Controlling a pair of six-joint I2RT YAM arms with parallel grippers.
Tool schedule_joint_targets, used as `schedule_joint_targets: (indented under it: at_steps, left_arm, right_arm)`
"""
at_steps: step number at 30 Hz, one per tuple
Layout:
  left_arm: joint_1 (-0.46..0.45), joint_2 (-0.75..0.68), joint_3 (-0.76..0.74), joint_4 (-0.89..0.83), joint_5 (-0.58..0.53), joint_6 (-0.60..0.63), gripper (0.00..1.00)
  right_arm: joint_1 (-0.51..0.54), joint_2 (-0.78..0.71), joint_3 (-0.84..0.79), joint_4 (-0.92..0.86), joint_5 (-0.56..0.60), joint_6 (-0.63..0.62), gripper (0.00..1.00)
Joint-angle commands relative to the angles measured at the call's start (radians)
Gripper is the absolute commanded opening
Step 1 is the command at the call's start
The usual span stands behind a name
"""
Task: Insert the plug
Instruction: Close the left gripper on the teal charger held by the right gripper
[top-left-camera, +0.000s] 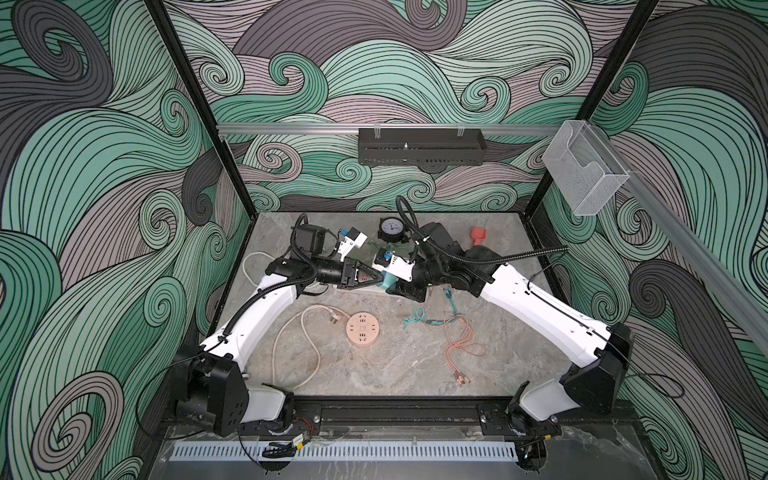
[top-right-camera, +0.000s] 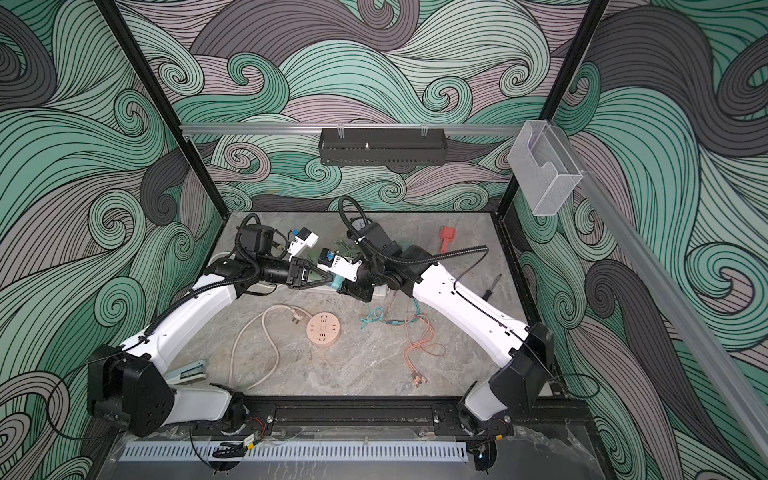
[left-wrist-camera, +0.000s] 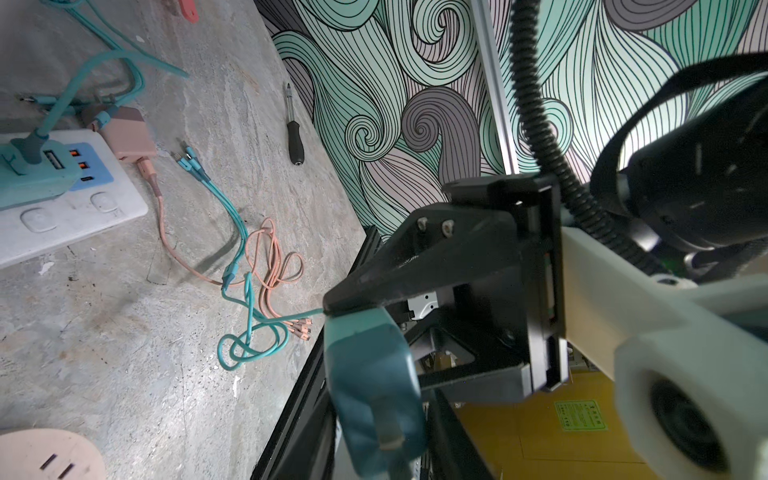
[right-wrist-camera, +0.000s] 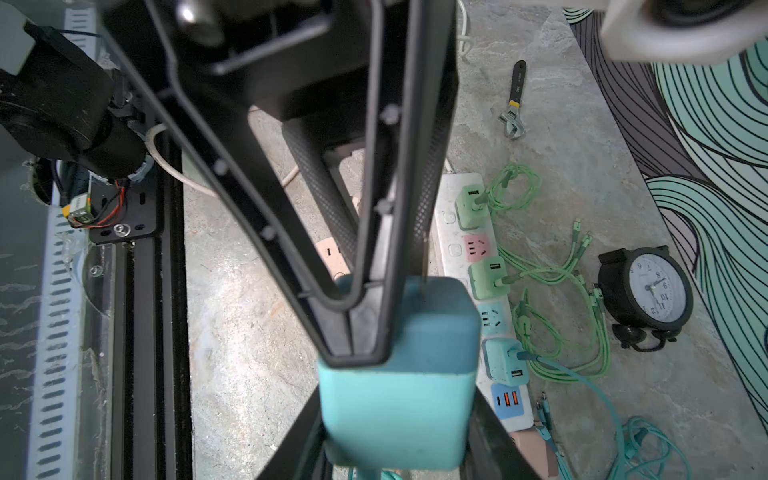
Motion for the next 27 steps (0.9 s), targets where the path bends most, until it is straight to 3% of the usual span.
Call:
schedule_joint_targets:
  at_steps: [1,16,22,27]
  left_arm:
    - [-0.009,0.009,0.039,-0.002,0.042,0.016,0.31]
    - [-0.017,0.028,0.039,-0.038,0.05,0.056,0.32]
    - [-0.017,0.036,0.046,-0.048,0.045,0.067,0.13]
    - [-0.017,0.059,0.075,-0.041,0.017,0.04,0.03]
  right_arm:
    - [0.013,0.003,0.021,-0.002,0.02,-0.017,0.29]
    - [0.024,0.017,0.04,-0.007,0.035,-0.034,0.29]
    - [0.025,0.005,0.037,-0.008,0.051,-0.028,0.31]
    - [0.024,-0.05,-0.006,-0.002,0.104,0.038,0.49]
